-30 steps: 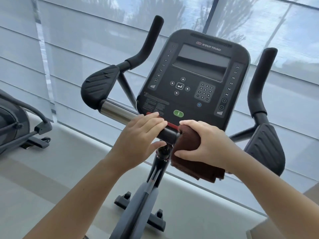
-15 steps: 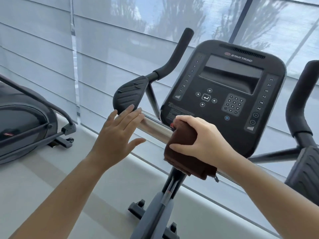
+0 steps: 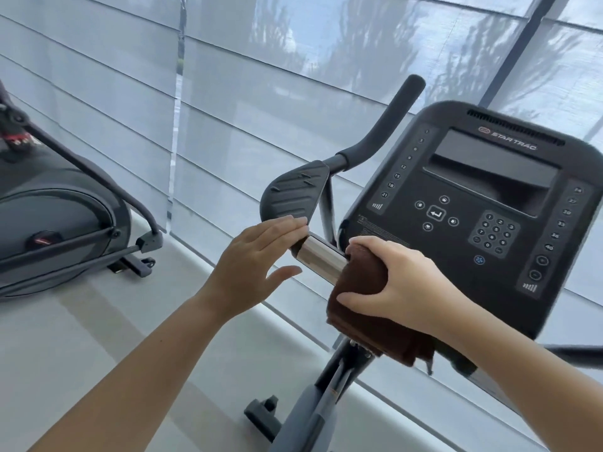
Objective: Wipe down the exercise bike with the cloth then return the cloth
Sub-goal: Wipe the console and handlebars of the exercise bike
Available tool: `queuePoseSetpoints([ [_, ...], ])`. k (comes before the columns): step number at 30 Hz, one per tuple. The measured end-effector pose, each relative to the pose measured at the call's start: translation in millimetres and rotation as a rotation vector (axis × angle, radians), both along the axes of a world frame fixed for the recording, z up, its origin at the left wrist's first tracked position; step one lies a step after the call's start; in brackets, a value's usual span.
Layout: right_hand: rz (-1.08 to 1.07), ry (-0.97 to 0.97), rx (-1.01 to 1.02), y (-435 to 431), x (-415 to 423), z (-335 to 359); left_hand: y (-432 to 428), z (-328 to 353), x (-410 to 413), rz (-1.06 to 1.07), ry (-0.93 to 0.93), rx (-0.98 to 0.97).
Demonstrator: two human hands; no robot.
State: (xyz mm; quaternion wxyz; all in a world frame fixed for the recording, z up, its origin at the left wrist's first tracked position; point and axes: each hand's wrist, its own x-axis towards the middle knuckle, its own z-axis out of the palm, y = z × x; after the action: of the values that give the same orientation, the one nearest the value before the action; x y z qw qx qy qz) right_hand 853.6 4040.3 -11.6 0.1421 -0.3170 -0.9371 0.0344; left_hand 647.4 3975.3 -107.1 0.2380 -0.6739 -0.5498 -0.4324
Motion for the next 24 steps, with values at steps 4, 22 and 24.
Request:
queuePoseSetpoints([
  [4,0.058,0.074,-0.036,3.1,-50.4,-1.9,5.7,-3.0,-2.5,-0.009,0.005,0.048],
  [22,0.033,0.027,-0.234,8.2,-28.6,11.0,9.5,-9.3,3.5,-0.033,-0.068,0.134],
  [24,0.015,-0.025,-0.118,-0.6,-3.1,10.0,8.7,-7.9,3.1,-0.026,-0.059,0.13],
])
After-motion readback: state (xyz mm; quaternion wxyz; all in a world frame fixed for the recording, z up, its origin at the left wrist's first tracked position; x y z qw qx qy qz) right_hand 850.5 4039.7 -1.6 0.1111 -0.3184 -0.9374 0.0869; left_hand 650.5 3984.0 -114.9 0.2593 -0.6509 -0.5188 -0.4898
